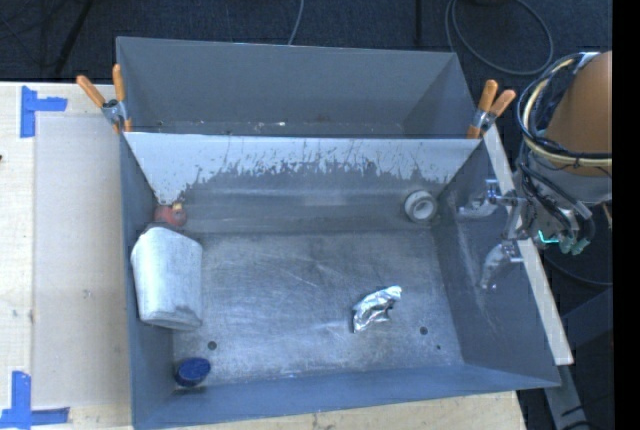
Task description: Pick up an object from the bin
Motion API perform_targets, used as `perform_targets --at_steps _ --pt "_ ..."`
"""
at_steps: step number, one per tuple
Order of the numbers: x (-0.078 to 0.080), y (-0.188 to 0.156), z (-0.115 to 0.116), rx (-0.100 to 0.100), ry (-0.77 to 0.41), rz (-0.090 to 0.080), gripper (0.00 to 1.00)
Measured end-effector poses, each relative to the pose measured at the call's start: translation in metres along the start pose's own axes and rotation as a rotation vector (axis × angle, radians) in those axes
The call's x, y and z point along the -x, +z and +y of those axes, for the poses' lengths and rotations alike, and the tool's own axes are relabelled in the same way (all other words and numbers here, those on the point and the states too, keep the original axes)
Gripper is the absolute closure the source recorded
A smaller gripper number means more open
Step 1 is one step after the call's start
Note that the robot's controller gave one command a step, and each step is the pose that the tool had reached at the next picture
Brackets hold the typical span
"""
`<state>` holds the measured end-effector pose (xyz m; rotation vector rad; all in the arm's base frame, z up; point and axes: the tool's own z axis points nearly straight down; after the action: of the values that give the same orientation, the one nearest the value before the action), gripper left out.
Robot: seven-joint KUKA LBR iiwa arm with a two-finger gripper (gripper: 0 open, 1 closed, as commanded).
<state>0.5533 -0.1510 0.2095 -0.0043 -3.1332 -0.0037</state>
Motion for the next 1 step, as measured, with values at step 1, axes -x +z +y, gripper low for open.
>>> perform_targets --at_steps 1 --pt "-0.0627 0.1292 0.0158 -0.003 -0.090 -0.012 0.00"
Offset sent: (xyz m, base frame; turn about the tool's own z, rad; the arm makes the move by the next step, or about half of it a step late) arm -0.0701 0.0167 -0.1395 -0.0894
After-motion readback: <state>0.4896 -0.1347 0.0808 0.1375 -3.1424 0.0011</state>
